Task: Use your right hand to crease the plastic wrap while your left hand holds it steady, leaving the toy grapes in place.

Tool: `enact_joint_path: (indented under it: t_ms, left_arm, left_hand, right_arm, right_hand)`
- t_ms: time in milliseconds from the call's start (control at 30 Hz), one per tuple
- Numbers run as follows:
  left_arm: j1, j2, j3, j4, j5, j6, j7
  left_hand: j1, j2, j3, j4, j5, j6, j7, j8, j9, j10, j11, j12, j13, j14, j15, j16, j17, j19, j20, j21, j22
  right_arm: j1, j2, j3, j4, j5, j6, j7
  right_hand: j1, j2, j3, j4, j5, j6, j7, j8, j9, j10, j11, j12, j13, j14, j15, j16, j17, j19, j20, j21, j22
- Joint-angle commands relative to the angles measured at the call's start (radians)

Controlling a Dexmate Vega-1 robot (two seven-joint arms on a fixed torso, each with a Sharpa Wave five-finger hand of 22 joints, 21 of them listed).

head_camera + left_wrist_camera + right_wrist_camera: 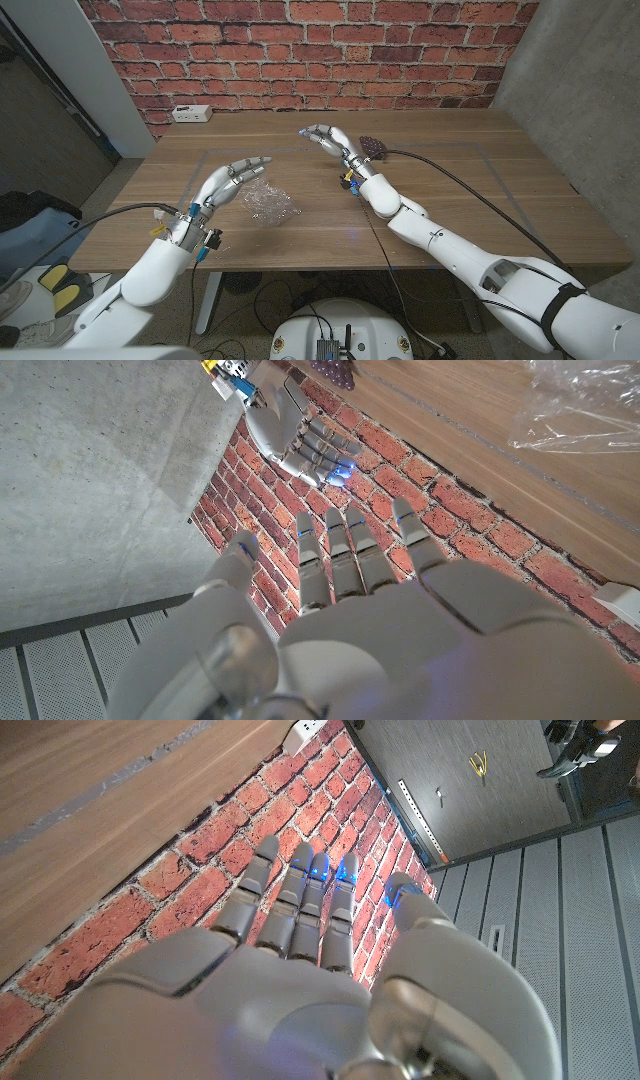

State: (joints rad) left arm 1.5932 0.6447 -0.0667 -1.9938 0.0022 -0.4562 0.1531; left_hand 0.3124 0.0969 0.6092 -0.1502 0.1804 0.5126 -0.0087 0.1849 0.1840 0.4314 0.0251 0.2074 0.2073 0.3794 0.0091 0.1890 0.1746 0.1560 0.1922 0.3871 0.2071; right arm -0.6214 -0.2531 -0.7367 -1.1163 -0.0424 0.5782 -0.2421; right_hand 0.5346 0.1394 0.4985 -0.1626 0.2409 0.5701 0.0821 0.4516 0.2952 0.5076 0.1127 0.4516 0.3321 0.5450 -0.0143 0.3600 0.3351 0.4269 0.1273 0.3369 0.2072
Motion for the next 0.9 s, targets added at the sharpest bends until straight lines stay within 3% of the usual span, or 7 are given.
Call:
enact_joint_path:
  t_ms: [33, 400, 900]
  left_arm:
    - [-0.063, 0.008, 0.031, 0.053, -0.054, -0.017, -0.001]
    - [-0.172, 0.059, 0.076, 0.154, -0.147, -0.054, -0.068]
    - [-0.310, 0.125, 0.146, 0.319, -0.281, -0.151, -0.191]
  left_hand:
    - [0.000, 0.014, 0.009, 0.003, 0.005, 0.004, 0.005, 0.006, 0.004, 0.009, 0.002, 0.007, 0.001, 0.010, -0.001, 0.007, 0.004, 0.008, 0.001, 0.008, 0.004]
    - [-0.004, 0.018, 0.009, 0.007, 0.006, -0.003, 0.004, 0.004, 0.004, 0.007, 0.004, 0.007, 0.002, 0.008, -0.005, 0.006, 0.006, 0.009, 0.001, 0.009, 0.004]
    - [-0.008, 0.022, 0.012, 0.011, 0.006, -0.001, 0.011, 0.005, 0.004, 0.009, 0.007, 0.008, 0.002, 0.012, -0.008, 0.007, 0.006, 0.012, 0.000, 0.010, 0.005]
  right_arm:
    - [-0.063, -0.025, 0.054, -0.081, 0.016, -0.029, -0.055]
    - [-0.131, -0.055, 0.093, -0.185, 0.000, -0.109, -0.129]
    - [-0.184, -0.054, 0.116, -0.263, -0.044, -0.177, -0.245]
  right_hand:
    - [0.004, -0.011, 0.009, 0.001, 0.011, 0.011, 0.002, 0.007, 0.006, 0.014, 0.000, 0.005, 0.006, 0.008, 0.000, 0.003, 0.004, 0.006, 0.005, 0.005, 0.002]
    - [-0.002, -0.017, 0.018, 0.002, 0.012, 0.016, 0.002, 0.015, 0.009, 0.017, 0.000, 0.009, 0.009, 0.013, -0.001, -0.002, 0.011, 0.002, 0.009, 0.007, 0.003]
    - [-0.014, -0.024, 0.027, 0.006, 0.011, 0.026, 0.005, 0.024, 0.011, 0.023, 0.004, 0.012, 0.012, 0.022, 0.002, -0.005, 0.020, 0.003, 0.012, 0.011, 0.003]
